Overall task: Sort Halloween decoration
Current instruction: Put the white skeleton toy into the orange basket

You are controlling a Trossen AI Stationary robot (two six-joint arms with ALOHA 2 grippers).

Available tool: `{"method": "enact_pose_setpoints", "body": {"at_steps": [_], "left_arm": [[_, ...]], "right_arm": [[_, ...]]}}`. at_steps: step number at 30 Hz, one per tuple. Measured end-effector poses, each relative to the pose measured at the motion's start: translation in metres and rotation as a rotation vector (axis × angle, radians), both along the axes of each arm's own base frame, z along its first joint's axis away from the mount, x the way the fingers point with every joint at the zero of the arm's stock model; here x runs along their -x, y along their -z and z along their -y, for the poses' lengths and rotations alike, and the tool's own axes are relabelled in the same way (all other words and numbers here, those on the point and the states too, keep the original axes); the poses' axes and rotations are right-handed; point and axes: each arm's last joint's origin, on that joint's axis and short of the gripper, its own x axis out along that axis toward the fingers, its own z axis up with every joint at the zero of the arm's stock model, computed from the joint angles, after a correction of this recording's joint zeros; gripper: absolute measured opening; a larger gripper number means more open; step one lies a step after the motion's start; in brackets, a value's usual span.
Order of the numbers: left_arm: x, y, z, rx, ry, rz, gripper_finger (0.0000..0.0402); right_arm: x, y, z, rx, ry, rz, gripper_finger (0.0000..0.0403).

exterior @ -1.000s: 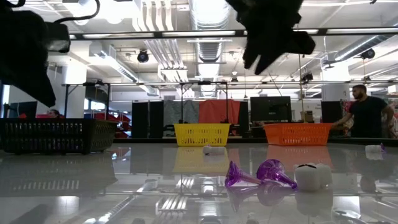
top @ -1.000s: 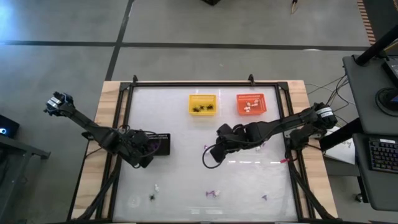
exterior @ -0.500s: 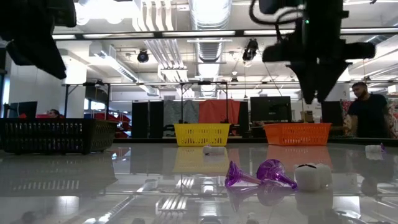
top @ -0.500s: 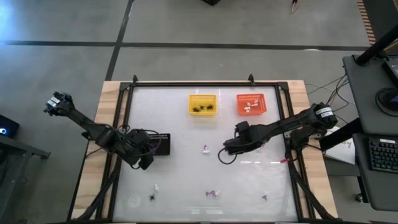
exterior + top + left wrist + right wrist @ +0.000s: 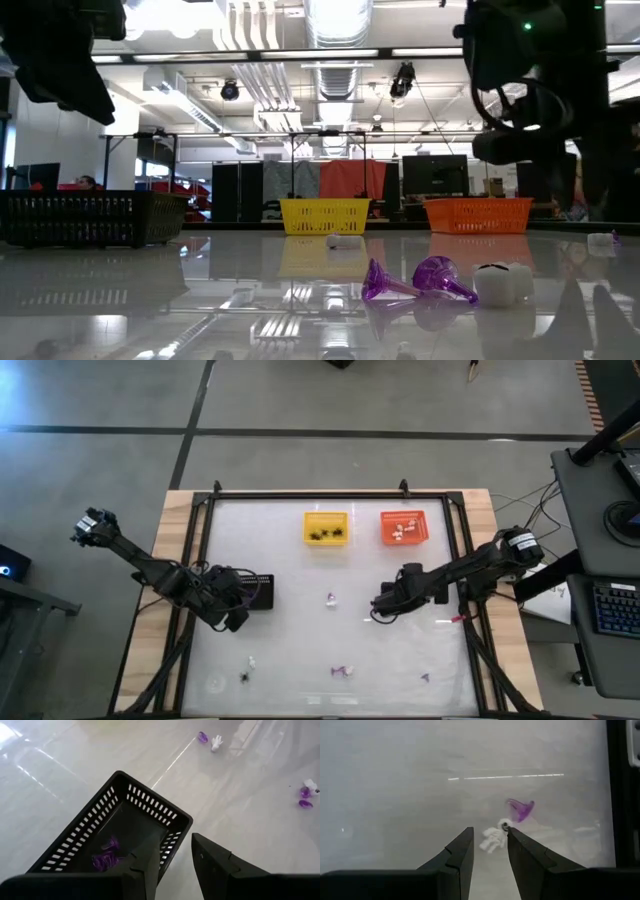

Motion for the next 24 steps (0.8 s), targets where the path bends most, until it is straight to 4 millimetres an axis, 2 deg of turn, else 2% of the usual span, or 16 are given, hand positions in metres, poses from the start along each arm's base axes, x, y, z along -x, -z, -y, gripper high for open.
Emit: {"method": "enact_pose_setpoints", "body": {"at_steps": [24], "left_arm": [[-0.001, -0.002, 0.0, 0.007, -0.003, 0.006, 0.0096]], "right_arm": [[0.023, 0.04, -0.001, -0.04, 0.095, 0.001, 0.0109]]}}
